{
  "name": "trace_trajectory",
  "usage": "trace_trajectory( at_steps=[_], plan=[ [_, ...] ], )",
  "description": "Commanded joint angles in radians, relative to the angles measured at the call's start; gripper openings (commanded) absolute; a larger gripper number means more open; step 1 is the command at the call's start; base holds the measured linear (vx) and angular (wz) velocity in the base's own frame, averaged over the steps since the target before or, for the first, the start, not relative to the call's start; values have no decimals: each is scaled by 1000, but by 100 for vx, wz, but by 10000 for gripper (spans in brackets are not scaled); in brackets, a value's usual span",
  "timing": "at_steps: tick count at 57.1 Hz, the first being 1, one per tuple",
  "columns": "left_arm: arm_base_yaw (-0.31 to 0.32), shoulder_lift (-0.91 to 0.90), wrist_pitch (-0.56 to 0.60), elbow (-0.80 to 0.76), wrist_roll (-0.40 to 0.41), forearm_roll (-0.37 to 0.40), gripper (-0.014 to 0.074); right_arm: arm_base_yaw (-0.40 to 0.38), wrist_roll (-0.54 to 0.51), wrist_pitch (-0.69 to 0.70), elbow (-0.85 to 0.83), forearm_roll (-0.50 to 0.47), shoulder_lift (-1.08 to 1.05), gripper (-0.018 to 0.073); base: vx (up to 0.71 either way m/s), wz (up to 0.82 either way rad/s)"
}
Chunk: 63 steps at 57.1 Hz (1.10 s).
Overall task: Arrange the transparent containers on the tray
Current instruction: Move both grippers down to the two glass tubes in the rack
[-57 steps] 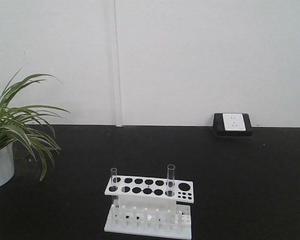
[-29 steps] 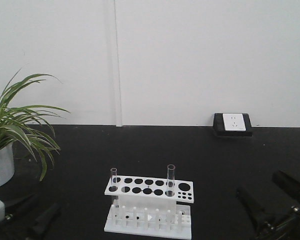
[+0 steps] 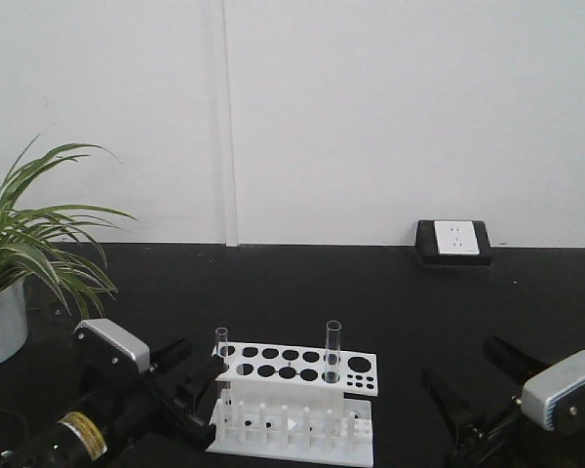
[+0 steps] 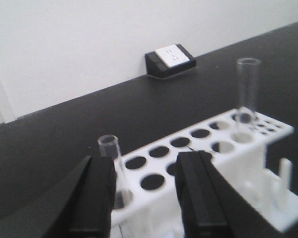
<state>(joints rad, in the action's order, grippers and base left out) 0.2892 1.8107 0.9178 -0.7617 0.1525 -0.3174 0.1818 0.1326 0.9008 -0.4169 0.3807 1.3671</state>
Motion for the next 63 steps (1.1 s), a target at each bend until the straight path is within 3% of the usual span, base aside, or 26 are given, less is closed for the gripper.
trace_trajectory(
  at_steps=[1, 19, 40, 48, 59, 63],
  plan=[
    [4, 2, 74, -90, 12, 70, 412, 1, -32, 99, -32, -16, -21, 540, 0, 0],
    [10, 139, -58, -305, 88, 54, 412, 1, -35, 99, -32, -58, -21, 540, 0, 0],
    [11, 238, -58, -339, 115, 30, 401, 1, -36, 99, -32, -65, -21, 540, 0, 0],
    [11, 238, -51, -339, 115, 30, 290, 1, -36, 99, -32, -65, -21, 540, 0, 0],
    [11, 233, -32, -339, 116, 30, 4, 1, -36, 97, -32, -65, -21, 540, 0, 0],
    [11, 220, -38, -339, 117, 29, -9, 1, -36, 97, -32, -65, -21, 540, 0, 0]
  ],
)
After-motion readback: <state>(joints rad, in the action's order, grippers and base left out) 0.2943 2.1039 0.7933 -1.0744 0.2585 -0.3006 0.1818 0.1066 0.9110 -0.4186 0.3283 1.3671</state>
